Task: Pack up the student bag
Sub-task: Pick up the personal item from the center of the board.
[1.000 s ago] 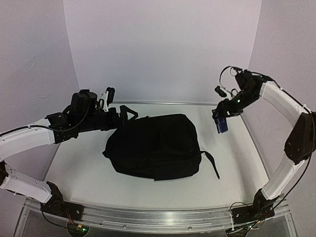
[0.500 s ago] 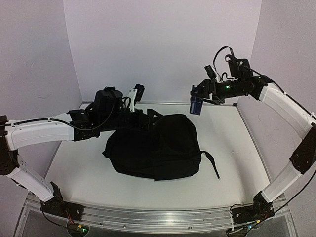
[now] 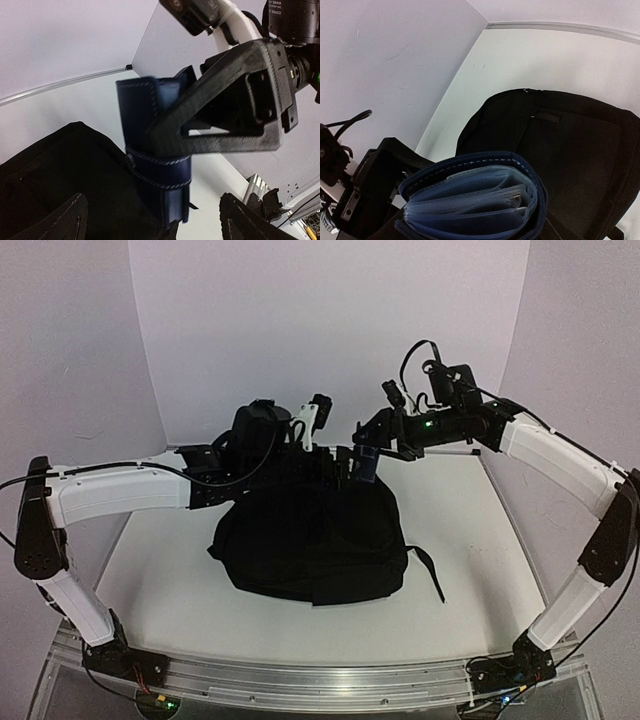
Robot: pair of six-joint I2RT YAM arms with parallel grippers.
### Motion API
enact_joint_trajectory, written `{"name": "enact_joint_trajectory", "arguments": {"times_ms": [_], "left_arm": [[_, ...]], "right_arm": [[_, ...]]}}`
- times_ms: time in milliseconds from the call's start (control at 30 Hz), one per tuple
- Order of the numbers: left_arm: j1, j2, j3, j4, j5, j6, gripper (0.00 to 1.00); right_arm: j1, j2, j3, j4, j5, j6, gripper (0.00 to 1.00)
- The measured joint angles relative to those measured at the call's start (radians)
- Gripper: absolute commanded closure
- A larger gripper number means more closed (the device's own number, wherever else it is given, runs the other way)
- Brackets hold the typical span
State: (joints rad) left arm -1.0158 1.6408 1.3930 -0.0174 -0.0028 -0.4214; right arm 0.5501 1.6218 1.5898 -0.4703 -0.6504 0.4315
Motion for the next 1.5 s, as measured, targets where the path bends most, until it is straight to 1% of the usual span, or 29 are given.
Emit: {"name": "enact_joint_trajectory", "arguments": {"times_ms": [67,167,267,400,467,533,567,600,767,867,1000,1033,1100,1200,1300,1400,1500], "left_arm": [[-0.006,0.027,0.031,-0.001,0.001,0.003,0.18],[-0.011,0.060,0.063,-0.001,0.001,-0.003,0.29],[-0.013,0.080,0.074,-0.014,-0.011,-0.011,0.46],[-0.013,0.107,0.107,-0.067,-0.061,-0.023,0.69],[-0.013,0.118,0.123,-0.085,-0.079,-0.020,0.81],[-0.013,0.122,0.133,-0.103,-0.096,-0.022,0.91],[-0.013,0.124,0.139,-0.115,-0.103,-0.023,0.96],[-0.013,0.127,0.143,-0.125,-0.111,-0.018,0.99],[-0.013,0.126,0.140,-0.178,-0.176,0.008,1.00],[-0.013,0.103,0.107,-0.195,-0.229,0.039,1.00],[-0.014,0.044,0.057,-0.238,-0.285,0.121,1.00],[-0.016,0.027,0.048,-0.249,-0.311,0.161,1.00],[-0.025,0.004,0.041,-0.263,-0.368,0.228,1.00],[-0.064,-0.020,0.015,-0.251,-0.486,0.362,1.00],[-0.139,-0.028,-0.055,-0.162,-0.616,0.548,1.00],[-0.218,-0.004,-0.143,0.010,-0.742,0.797,1.00],[-0.279,0.073,-0.217,0.269,-0.835,1.092,1.00]], "right_arm": [[0.007,0.007,0.000,0.000,0.012,0.001,0.32],[0.011,0.015,0.000,0.000,0.026,0.007,0.32],[0.012,0.016,0.001,0.000,0.034,0.016,0.30],[0.012,0.016,0.002,0.003,0.049,0.031,0.26],[0.012,0.016,0.002,0.004,0.060,0.040,0.18],[0.012,0.016,0.002,0.005,0.065,0.050,0.05],[0.012,0.015,0.002,0.007,0.067,0.062,0.03],[0.012,0.014,0.002,0.008,0.069,0.063,0.02],[-0.004,-0.015,0.002,0.004,0.075,0.068,0.02],[-0.053,-0.056,0.002,0.001,0.065,0.076,0.02],[-0.156,-0.108,-0.008,0.007,0.026,0.113,0.02],[-0.177,-0.117,-0.018,0.009,0.007,0.123,0.02],[-0.190,-0.122,-0.041,0.009,-0.034,0.142,0.02],[-0.186,-0.122,-0.100,0.017,-0.113,0.178,0.02],[-0.183,-0.122,-0.156,0.022,-0.180,0.209,0.02],[-0.181,-0.116,-0.187,0.022,-0.254,0.231,0.02],[-0.181,-0.108,-0.205,0.034,-0.321,0.251,0.02]]}}
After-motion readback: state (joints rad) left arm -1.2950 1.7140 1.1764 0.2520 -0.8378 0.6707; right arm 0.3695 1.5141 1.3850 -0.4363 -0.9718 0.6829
